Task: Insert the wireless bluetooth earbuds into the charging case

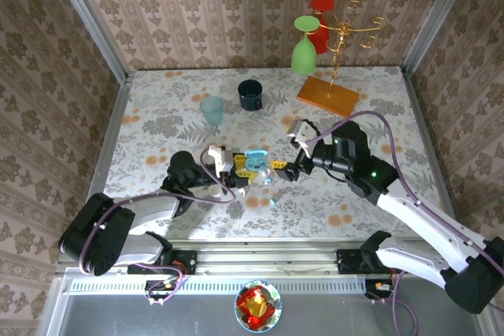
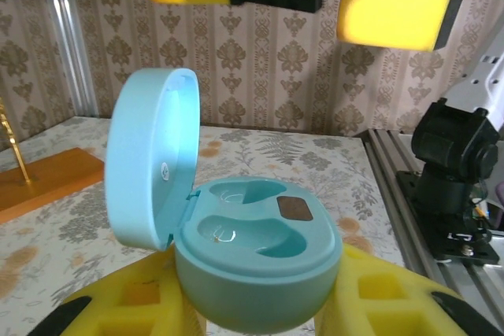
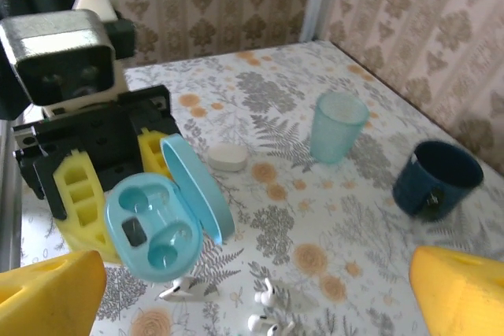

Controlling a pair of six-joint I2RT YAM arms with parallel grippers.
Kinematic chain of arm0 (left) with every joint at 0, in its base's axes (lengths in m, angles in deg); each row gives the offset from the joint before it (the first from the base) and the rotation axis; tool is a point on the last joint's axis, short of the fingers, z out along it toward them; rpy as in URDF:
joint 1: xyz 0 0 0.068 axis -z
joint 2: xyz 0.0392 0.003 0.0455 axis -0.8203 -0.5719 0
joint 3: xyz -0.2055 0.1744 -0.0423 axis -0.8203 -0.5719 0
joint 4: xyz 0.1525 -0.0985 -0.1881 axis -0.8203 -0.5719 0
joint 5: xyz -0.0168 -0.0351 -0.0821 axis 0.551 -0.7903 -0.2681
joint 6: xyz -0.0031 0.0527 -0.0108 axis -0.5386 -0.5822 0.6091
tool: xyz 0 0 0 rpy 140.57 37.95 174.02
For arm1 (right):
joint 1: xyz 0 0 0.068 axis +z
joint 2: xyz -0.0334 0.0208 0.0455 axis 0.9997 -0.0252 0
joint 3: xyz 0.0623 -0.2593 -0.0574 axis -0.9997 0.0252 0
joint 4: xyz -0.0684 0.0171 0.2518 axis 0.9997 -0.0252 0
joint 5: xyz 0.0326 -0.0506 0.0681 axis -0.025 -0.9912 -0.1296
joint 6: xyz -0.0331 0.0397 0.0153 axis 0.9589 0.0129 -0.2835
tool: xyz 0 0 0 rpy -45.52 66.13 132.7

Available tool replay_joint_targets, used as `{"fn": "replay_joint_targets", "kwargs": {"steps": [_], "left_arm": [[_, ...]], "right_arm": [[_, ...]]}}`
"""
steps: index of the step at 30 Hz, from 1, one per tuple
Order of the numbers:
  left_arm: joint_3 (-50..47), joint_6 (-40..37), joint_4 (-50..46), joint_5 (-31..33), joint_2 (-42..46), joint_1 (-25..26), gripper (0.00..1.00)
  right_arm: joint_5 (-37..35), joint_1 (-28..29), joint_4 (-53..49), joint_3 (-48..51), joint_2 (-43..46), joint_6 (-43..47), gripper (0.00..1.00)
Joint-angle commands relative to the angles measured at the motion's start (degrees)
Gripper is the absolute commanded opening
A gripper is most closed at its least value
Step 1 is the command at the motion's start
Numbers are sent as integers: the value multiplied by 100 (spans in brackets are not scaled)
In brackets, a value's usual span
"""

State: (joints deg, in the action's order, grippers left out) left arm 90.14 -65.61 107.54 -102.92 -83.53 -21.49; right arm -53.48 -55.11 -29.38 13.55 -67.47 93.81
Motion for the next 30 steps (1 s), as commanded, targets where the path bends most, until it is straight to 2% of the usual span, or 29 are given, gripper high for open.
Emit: {"fn": "replay_joint_targets", "kwargs": {"steps": [1,8,11,15,18,22,30], "left_arm": [[-99,142,453,-18,-32,-156,27],[-90,237,748,-33,-115,-445,27],[-81,313,853,-62,-128,-614,27],[-83,318,852,-51,-31,-827,27],[-91,301,844,-29,46,-958,27],[-108,284,844,9,85,-1007,27],[-116,292,852,-1,102,-1018,27]], "right_arm": [[-747,-181,437,358,353,-1210,100],[-1258,-484,-84,728,375,-3124,99],[-1376,-533,-216,864,97,-4021,94],[-981,-509,-241,1033,-375,-4834,87],[-831,-411,-50,1220,-733,-5469,77],[-762,-59,405,1315,-1373,-5934,64],[-978,708,945,865,-2919,-6385,54]]}}
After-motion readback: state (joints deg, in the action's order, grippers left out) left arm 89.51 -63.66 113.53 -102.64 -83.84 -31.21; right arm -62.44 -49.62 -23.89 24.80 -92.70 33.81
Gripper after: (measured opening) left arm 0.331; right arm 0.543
